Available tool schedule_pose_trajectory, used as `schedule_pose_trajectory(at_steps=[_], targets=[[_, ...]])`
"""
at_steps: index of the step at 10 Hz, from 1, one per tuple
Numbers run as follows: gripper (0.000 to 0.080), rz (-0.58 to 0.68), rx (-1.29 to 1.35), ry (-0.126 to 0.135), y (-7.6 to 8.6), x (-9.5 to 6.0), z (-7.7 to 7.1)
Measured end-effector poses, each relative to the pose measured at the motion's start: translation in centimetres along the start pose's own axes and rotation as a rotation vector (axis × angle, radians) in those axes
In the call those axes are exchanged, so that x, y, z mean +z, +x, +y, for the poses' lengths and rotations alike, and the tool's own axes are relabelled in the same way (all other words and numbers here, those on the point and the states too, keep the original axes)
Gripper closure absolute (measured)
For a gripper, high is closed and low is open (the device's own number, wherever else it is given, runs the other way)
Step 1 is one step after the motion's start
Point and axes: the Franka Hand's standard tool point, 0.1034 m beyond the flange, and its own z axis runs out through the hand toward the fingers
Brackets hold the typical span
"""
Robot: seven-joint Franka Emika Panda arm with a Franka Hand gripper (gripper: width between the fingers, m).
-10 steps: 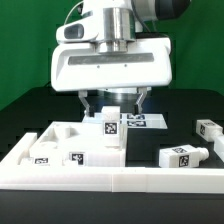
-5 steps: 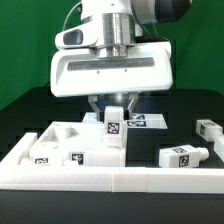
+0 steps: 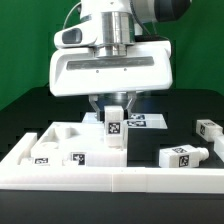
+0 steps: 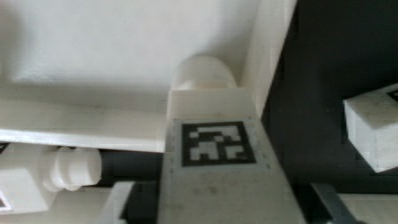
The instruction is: Assemble one leg
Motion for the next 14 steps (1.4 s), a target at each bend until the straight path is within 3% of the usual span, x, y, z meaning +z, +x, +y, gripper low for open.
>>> schedule_pose_trajectory(at_steps=[2, 7, 10, 11, 12, 13, 14], targets=[[0.0512, 0.028, 0.191, -0.003, -0.1, 0.0, 0.0], [0.0512, 0.030, 0.774, 0.031, -0.1, -0.1, -0.5], [0.0512, 0.033, 0.812, 0.034, 0.1, -0.1, -1.0], [0.0418, 0.027, 0.786, 0.034, 0.1, -0.1, -1.2], [0.0243, 0.022, 0.741, 0.038, 0.4, -0.2, -1.5], [0.0243, 0.025, 0.631, 0.035, 0.5, -0.2, -1.8], [0.0169, 0.026, 0.554, 0.033, 0.5, -0.1, -1.6]])
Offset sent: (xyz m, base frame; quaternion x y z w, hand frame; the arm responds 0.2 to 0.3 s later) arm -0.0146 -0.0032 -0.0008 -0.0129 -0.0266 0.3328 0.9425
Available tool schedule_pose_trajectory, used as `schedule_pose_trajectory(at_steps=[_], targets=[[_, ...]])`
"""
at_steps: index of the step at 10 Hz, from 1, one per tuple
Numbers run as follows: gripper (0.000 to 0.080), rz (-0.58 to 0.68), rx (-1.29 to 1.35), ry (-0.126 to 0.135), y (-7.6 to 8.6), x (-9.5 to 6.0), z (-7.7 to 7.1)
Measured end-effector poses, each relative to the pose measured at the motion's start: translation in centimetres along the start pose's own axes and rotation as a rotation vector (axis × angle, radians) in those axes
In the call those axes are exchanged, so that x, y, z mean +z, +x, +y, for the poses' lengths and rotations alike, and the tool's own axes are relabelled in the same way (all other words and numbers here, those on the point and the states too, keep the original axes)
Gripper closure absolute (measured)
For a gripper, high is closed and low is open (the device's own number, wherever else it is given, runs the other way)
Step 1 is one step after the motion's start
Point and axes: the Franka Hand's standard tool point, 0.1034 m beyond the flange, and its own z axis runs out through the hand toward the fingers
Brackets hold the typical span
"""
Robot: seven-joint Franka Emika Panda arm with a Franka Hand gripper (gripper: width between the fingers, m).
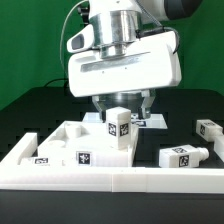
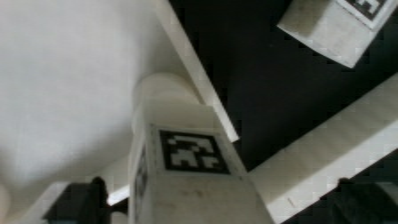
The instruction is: Assemble one leg
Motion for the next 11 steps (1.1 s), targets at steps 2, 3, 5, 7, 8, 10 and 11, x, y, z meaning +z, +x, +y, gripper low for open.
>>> schedule_pose_trajectory(at_steps=[2, 3, 5, 7, 8, 10, 11], targets=[[0.0156, -0.001, -0.145, -0.001, 0.01, 0.02, 0.06], [0.0151, -0.003, -0.286, -0.010, 0.07, 0.01, 0.14], [0.0151, -0.004, -0.568, -0.027, 0.23, 0.09, 0.27], [0.0151, -0.010, -0.773, -0.040, 0.11, 0.17, 0.00], [0.0151, -0.013, -0.870, -0.045, 0.12, 0.18, 0.00], [0.0151, -0.016, -0.983, -0.047, 0.35, 0.12, 0.41], [0.0151, -0.020, -0.995, -0.047, 0.44, 0.10, 0.64]])
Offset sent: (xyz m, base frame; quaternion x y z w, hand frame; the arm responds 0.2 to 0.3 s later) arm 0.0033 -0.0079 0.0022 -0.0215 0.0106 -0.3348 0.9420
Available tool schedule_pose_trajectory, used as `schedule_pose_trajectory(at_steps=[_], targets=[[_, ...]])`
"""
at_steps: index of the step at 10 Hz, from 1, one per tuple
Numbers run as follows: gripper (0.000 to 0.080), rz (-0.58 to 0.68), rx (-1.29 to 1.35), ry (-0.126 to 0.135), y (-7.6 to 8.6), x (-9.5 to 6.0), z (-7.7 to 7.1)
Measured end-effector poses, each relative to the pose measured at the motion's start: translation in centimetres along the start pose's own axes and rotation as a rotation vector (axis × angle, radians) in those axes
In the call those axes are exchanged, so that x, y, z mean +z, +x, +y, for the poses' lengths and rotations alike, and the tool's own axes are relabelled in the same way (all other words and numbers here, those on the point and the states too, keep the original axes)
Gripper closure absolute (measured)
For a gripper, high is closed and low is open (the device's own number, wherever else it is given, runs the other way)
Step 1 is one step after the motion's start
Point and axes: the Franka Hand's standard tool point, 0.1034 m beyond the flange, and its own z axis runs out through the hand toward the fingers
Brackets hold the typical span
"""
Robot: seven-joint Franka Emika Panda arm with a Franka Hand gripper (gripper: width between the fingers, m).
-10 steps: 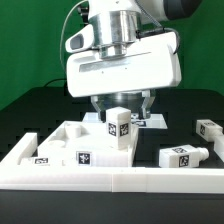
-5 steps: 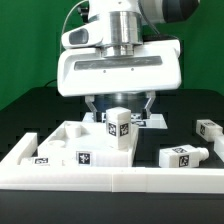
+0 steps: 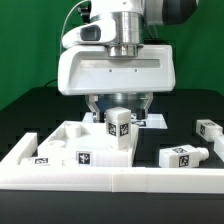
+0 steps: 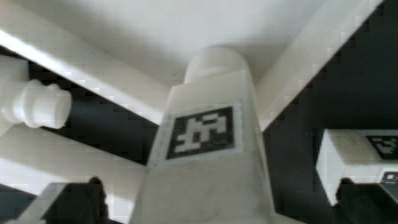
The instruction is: Assemble one leg
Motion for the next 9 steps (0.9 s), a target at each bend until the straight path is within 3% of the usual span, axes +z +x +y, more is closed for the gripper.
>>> schedule_pose_trajectory(at_steps=[1, 2, 3, 4, 6, 9], targets=[[0.0264, 0.000, 0.003, 0.001, 0.03, 0.01, -0.07], [0.0430, 0.000, 0.003, 0.001, 0.01, 0.02, -0.07], [0.0430, 0.000, 0.005, 0.001, 0.01, 0.02, -0.06], [0.0512, 0.000, 0.021, 0.001, 0.00, 0.03, -0.06], [0.0512, 0.008, 0.108, -0.003, -0.04, 0.07, -0.09], [0.0512, 0.034, 0.518, 0.001, -0.30, 0.09, -0.20]])
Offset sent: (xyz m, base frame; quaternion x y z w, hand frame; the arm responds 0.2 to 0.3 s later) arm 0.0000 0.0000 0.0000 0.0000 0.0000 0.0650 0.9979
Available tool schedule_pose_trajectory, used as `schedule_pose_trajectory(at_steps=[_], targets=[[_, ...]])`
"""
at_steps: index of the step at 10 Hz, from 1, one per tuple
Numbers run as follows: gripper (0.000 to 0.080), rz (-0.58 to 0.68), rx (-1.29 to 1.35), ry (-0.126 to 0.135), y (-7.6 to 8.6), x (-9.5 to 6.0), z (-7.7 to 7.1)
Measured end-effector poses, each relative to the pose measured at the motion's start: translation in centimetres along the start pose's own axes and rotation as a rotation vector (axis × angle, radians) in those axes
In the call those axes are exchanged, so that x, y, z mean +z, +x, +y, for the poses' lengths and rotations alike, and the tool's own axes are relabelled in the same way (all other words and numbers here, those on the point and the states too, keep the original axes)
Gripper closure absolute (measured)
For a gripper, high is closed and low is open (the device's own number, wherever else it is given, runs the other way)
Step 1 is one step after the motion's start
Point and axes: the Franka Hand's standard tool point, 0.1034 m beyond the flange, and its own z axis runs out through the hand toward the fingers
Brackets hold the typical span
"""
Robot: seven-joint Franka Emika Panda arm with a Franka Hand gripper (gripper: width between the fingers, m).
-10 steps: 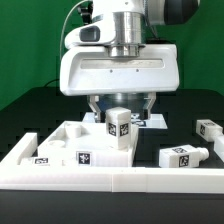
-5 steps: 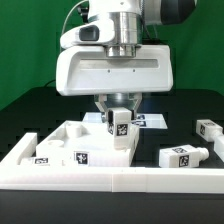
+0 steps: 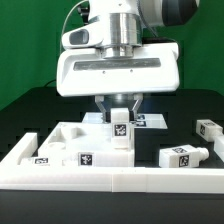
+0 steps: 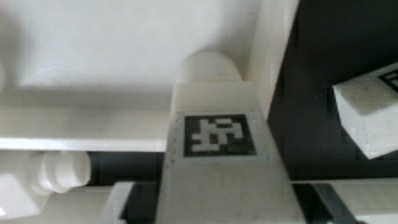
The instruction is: Assemble one leg
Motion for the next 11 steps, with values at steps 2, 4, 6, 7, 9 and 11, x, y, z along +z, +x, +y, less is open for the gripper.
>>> schedule_pose_trajectory(at_steps=[2, 4, 6, 7, 9, 11], targets=[[0.0512, 0.002, 0.283, 0.010, 0.0, 0.0, -0.2], [0.0512, 0.007, 0.506, 0.014, 0.0, 0.1, -1.4], [0.0504, 0.011, 0.541, 0.014, 0.1, 0.0, -1.5], [0.0504, 0.010, 0.520, 0.013, 0.1, 0.1, -1.5], [0.0193, -0.007, 0.423, 0.013, -0.1, 0.1, -2.2], [0.0159, -0.020, 0.127, 0.005, 0.1, 0.2, -2.9]])
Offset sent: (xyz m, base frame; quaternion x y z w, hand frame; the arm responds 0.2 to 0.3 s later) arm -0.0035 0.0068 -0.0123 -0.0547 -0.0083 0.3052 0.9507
